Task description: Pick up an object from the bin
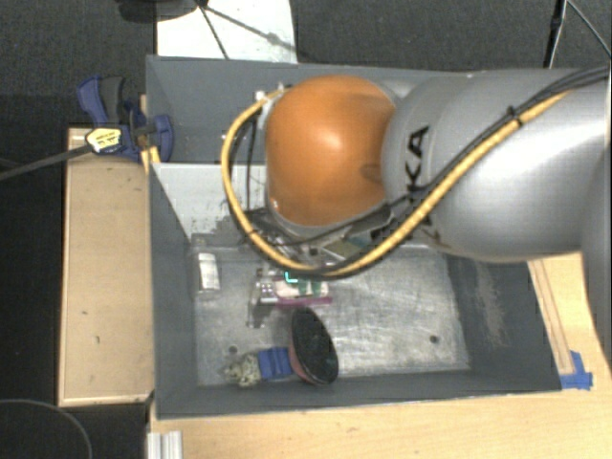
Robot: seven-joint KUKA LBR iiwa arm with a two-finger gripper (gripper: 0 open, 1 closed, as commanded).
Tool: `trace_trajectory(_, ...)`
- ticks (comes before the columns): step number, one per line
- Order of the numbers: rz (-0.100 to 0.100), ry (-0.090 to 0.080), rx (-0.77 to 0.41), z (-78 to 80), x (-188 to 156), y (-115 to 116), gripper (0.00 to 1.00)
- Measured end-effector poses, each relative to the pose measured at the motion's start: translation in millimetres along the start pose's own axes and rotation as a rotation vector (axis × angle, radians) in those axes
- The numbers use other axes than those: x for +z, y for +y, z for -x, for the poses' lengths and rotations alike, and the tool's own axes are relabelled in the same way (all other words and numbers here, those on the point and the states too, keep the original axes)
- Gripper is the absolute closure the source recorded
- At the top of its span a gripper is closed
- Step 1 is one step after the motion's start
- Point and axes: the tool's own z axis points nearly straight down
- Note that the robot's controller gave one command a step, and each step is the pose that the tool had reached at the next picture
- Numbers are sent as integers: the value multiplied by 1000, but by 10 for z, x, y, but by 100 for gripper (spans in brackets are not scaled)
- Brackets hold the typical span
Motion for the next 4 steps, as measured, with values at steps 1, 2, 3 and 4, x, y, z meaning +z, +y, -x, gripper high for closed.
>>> trace_trajectory(1,-3,2,-59,-301,1360,-455,0)
trace_trajectory(2,1,-18,-358,-244,1693,-679,0)
trace_trajectory(3,3,-21,-351,-236,1676,-668,100)
trace_trajectory(4,0,-15,-356,-233,257,-645,100)
